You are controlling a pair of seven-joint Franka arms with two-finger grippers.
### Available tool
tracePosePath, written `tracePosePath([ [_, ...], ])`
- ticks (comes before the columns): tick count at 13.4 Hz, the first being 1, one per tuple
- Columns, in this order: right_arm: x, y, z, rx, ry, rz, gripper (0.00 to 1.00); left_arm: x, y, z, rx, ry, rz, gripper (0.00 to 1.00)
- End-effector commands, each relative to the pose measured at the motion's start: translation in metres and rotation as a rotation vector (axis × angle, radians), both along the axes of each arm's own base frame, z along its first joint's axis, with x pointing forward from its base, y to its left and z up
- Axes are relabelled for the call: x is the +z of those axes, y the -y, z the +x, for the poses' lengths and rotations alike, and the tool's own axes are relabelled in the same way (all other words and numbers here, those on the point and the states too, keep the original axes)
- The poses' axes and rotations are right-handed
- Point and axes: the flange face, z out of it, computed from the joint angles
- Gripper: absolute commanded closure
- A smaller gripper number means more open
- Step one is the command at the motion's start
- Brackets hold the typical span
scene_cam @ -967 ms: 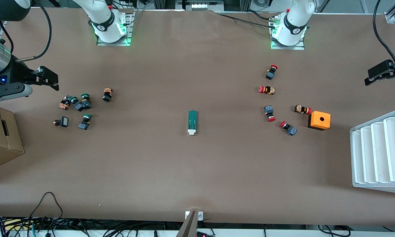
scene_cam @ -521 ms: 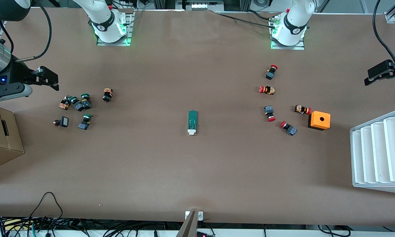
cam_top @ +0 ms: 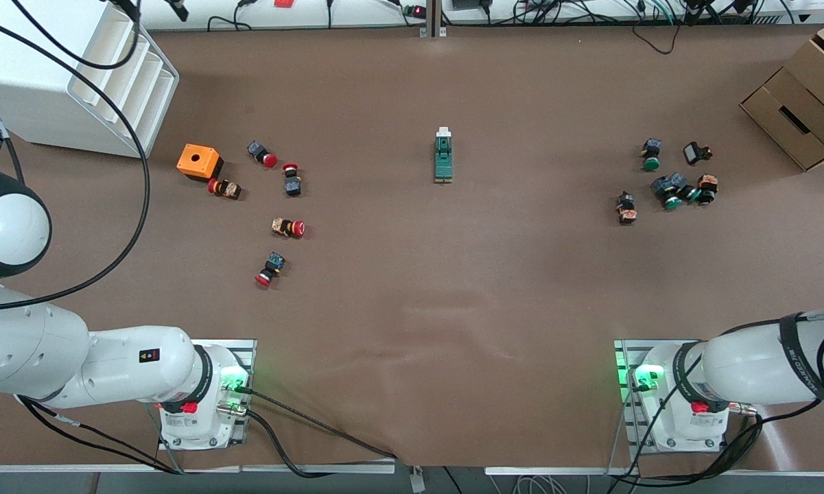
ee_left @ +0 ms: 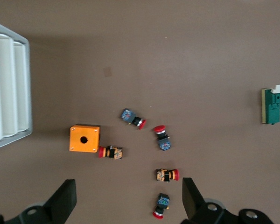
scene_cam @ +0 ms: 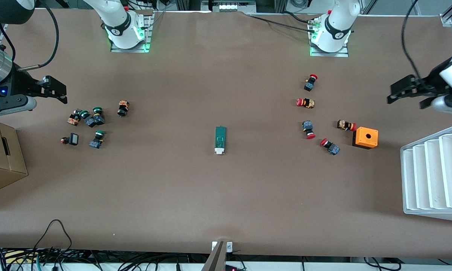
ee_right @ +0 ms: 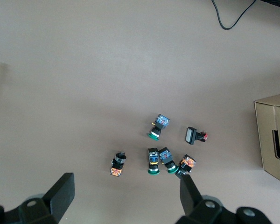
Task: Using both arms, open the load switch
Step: 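Move the left gripper over the green load switch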
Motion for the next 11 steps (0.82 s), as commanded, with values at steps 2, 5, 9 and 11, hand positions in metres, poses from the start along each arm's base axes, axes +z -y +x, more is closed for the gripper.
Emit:
tracePosePath([
  [2,0.004,0.002,0.001,-0.011,0.008,0.015,0.00,-0.021,0.072,0.005,0.032,0.002,-0.029,0.00],
  [5,0.004,0.003,0.001,-0.014,0.008,0.015,0.00,-0.026,0.130,-0.001,0.089,0.005,-0.038,0.00],
  [9,0.004,0.006,0.001,-0.017,0.008,0.015,0.00,-0.065,0.200,-0.012,0.170,0.031,-0.075,0.00],
  [11,0.004,0.007,0.002,-0.019,0.009,0.015,0.00,-0.083,0.226,-0.018,0.199,0.045,-0.097,0.00],
])
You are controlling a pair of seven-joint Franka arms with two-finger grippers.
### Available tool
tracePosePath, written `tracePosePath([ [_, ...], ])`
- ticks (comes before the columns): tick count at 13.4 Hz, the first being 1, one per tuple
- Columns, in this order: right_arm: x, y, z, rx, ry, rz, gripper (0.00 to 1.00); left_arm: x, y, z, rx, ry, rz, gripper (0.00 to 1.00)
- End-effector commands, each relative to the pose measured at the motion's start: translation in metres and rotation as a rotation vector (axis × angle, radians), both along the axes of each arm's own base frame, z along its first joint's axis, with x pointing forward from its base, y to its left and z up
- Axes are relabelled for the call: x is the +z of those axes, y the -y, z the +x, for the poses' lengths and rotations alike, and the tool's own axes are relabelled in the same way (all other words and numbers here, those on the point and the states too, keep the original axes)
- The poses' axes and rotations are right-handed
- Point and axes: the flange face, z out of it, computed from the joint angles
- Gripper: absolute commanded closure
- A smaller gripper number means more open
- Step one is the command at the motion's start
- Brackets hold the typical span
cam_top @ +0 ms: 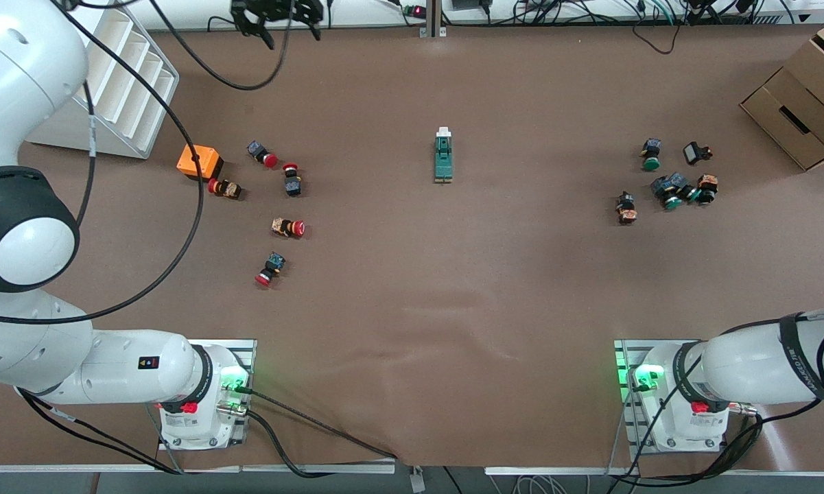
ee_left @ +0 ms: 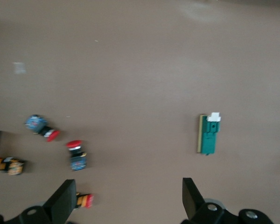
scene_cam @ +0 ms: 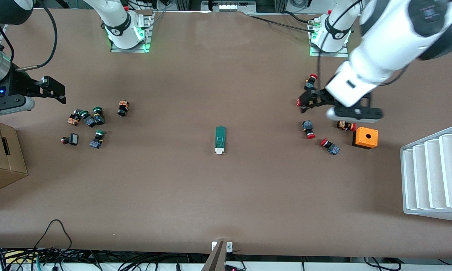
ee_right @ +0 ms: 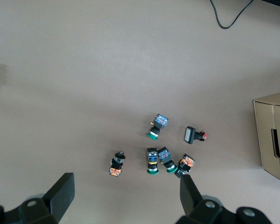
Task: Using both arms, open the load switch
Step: 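Move the left gripper over the green load switch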
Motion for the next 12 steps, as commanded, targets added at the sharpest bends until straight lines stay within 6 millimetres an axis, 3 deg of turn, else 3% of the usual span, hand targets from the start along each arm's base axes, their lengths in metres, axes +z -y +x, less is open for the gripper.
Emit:
tracePosePath([
  [1,0.004,0.005,0.001,-0.014,0.009,0.015,0.00,-0.021,0.030,-0.010,0.044,0.023,-0.005,0.00],
  [6,0.006,0.019,0.002,-0.034,0.014,0.015,0.00,-0.076,0.118,-0.042,0.100,0.093,0.049,0.00],
  [12,0.005,0.038,0.003,-0.062,0.011,0.006,0.00,-0.172,0.204,-0.090,0.185,0.211,0.113,0.00],
])
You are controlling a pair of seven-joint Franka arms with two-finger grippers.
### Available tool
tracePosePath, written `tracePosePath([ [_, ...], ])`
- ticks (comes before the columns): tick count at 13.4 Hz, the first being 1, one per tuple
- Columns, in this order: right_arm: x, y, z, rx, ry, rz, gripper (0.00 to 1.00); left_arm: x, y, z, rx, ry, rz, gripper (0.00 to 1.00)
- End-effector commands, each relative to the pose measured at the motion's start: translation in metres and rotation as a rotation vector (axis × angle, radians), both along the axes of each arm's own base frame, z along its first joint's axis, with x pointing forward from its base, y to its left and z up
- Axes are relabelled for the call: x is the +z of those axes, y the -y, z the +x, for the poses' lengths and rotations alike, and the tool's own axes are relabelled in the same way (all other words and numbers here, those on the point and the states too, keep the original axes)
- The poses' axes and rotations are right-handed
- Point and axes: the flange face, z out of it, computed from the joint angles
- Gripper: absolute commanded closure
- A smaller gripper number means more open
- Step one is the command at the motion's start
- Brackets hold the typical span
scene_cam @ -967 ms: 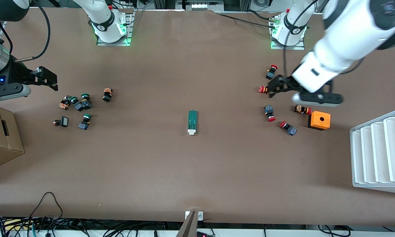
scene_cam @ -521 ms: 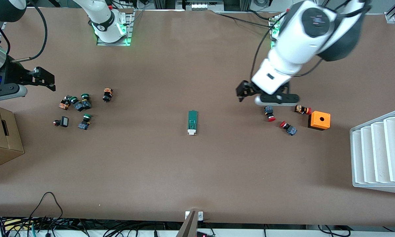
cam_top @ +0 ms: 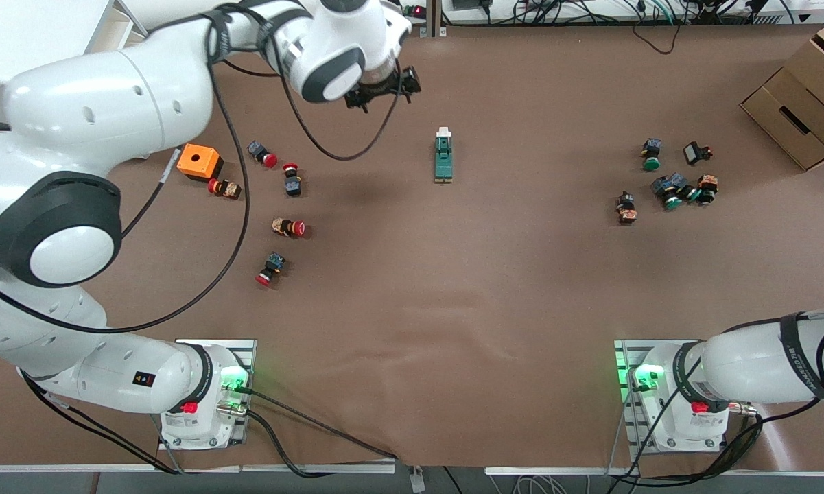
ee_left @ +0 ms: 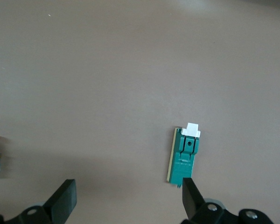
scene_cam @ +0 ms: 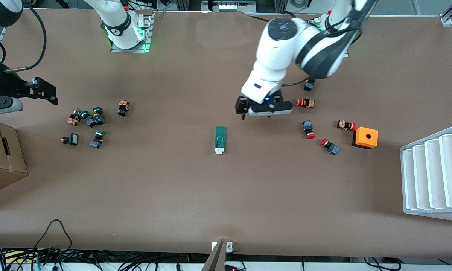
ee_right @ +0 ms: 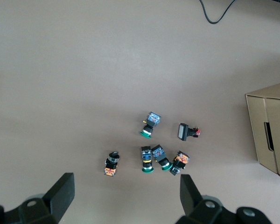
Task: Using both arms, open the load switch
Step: 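Move the left gripper over the green load switch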
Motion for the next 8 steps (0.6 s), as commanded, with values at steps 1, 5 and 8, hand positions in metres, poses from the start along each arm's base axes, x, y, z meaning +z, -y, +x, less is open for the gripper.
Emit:
tracePosePath([
  [1,0.005,0.021,0.001,-0.035,0.006,0.005,0.00,-0.044,0.037,-0.023,0.034,0.087,0.050,0.00],
  [5,0.007,0.068,-0.002,-0.135,0.013,0.033,0.00,-0.107,0.073,-0.058,0.068,0.201,0.082,0.00],
  [8,0.018,0.079,-0.005,-0.163,0.035,0.057,0.00,-0.151,0.089,-0.080,0.097,0.283,0.048,0.01],
])
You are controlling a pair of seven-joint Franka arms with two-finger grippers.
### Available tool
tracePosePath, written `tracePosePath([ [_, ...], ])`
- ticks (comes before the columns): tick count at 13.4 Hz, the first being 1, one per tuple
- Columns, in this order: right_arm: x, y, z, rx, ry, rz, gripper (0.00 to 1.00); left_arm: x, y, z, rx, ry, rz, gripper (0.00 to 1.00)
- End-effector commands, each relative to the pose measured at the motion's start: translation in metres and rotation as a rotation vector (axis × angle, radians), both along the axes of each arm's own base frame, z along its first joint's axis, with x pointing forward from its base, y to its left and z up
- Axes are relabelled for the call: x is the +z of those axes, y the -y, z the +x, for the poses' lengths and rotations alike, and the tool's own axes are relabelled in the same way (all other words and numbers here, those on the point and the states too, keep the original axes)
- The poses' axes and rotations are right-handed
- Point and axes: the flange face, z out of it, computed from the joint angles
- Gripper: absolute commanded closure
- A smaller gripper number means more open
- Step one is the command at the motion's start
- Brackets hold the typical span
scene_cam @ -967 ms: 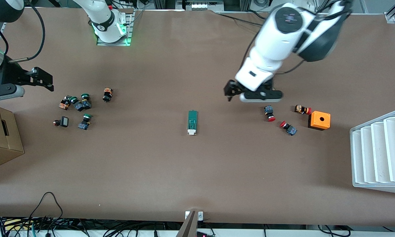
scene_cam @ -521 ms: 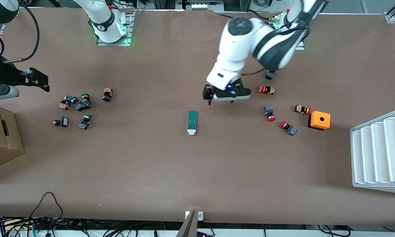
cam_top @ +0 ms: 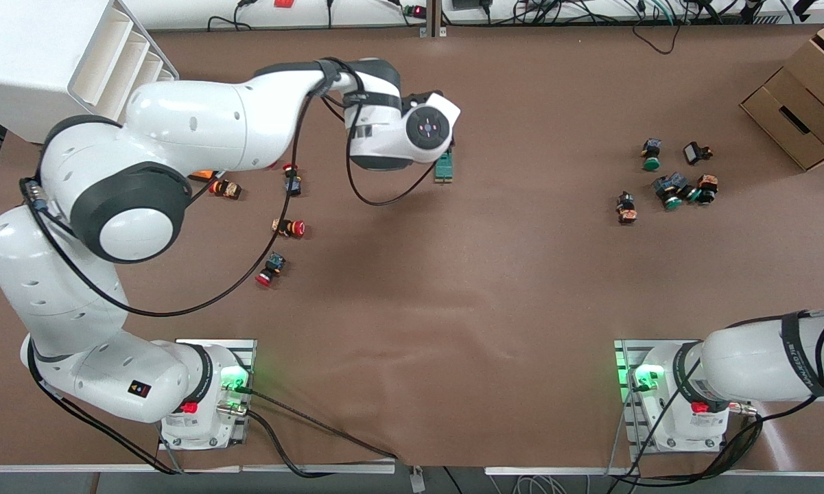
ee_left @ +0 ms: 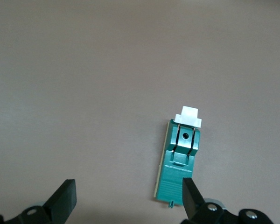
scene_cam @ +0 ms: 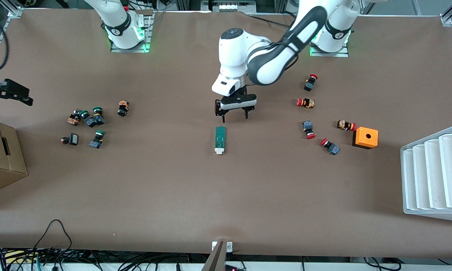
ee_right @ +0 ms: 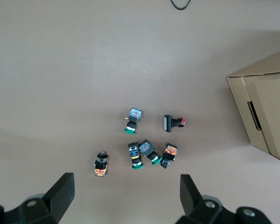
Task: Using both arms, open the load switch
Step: 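Lower the left gripper and grasp the green switch base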
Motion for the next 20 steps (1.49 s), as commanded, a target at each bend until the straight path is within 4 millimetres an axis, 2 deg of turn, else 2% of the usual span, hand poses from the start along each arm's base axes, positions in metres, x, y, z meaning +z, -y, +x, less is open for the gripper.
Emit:
tracePosePath([
  [1,0.013,0.000,0.000,-0.016,0.025,0.017,0.00,-0.034,0.016,-0.018,0.019,0.074,-0.058,0.01],
  [4,0.006,-0.003,0.004,-0.017,0.015,0.005,0.00,-0.066,0.021,-0.031,0.014,0.156,-0.091,0.01],
  [7,0.000,0.001,0.006,0.005,0.006,0.015,0.00,-0.087,0.024,-0.042,-0.064,0.241,-0.092,0.01],
  [8,-0.012,0.005,0.012,0.010,-0.011,0.019,0.01,-0.089,0.027,-0.045,-0.088,0.260,-0.088,0.01],
  [10,-0.013,0.006,0.032,-0.004,-0.004,0.023,0.02,-0.106,0.025,-0.049,-0.129,0.332,-0.027,0.01],
  [13,-0.034,-0.002,0.065,-0.175,-0.021,0.143,0.03,-0.128,0.025,-0.056,-0.161,0.405,0.000,0.01],
  [16,-0.057,-0.029,0.094,-0.423,-0.058,0.236,0.03,-0.138,0.033,-0.065,-0.184,0.469,0.000,0.01],
  [18,-0.075,-0.060,0.117,-0.569,-0.090,0.275,0.03,-0.143,0.033,-0.064,-0.181,0.508,-0.001,0.01],
  [20,-0.102,-0.104,0.136,-0.705,-0.120,0.284,0.03,-0.152,0.038,-0.076,-0.202,0.526,-0.027,0.01],
])
